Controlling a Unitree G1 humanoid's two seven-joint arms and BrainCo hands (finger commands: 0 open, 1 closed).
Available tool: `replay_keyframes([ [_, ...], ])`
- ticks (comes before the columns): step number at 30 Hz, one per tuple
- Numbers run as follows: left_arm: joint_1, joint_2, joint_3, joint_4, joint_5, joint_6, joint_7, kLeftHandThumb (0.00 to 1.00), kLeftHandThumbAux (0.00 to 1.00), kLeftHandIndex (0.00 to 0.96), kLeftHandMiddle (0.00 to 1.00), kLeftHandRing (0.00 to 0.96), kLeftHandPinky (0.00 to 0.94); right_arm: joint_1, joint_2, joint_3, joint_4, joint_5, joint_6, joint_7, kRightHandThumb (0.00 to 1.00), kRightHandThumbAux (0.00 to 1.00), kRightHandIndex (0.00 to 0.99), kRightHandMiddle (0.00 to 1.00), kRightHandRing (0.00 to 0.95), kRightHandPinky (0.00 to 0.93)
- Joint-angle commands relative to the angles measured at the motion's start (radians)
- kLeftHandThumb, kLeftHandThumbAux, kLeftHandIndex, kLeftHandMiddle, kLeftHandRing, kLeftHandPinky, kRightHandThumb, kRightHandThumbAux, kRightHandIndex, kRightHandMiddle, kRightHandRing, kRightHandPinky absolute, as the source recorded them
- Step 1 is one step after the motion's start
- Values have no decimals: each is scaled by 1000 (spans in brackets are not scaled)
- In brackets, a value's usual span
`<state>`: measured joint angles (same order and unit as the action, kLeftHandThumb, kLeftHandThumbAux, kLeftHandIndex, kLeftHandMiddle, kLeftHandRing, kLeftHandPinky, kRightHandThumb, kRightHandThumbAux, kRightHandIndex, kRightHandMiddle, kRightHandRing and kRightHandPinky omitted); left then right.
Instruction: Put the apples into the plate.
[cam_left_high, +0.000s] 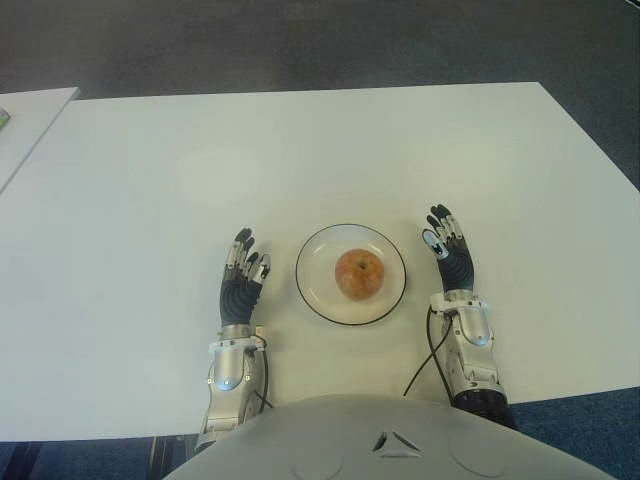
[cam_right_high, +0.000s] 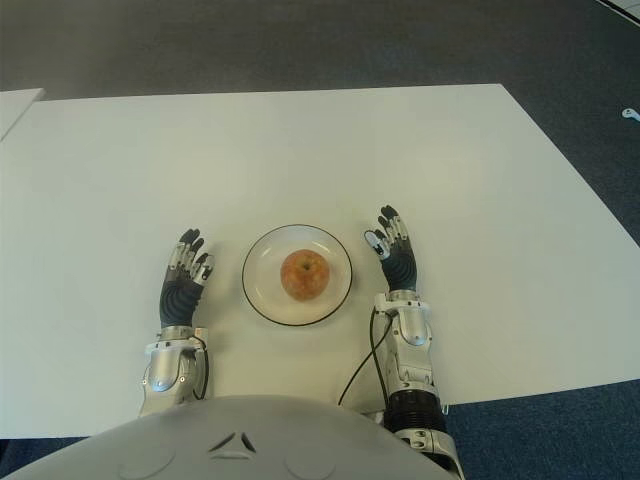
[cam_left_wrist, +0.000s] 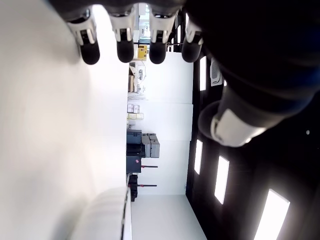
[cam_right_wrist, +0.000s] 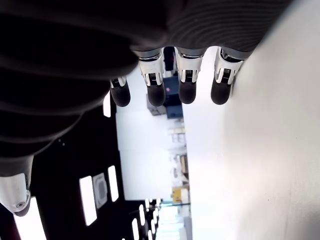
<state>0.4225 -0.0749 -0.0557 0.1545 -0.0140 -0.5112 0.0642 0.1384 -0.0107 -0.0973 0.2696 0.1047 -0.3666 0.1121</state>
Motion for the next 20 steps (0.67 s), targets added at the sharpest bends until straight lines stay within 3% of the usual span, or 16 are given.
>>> replay_keyframes([
  [1,16,-38,-10,22,-23,38,-3,0,656,26,2,0,0,30,10,4,34,8,43,1,101,487,0,0,0,0],
  [10,35,-34,-31,-45,2,112,14,0,668,18,0,0,0,23,11,6,40,-1,37,-5,100,445,0,0,0,0],
  [20,47,-30,-41,-69,-5,110,-2,0,714,26,0,0,0,21,3,20,45,-14,32,3,98,428,0,0,0,0],
])
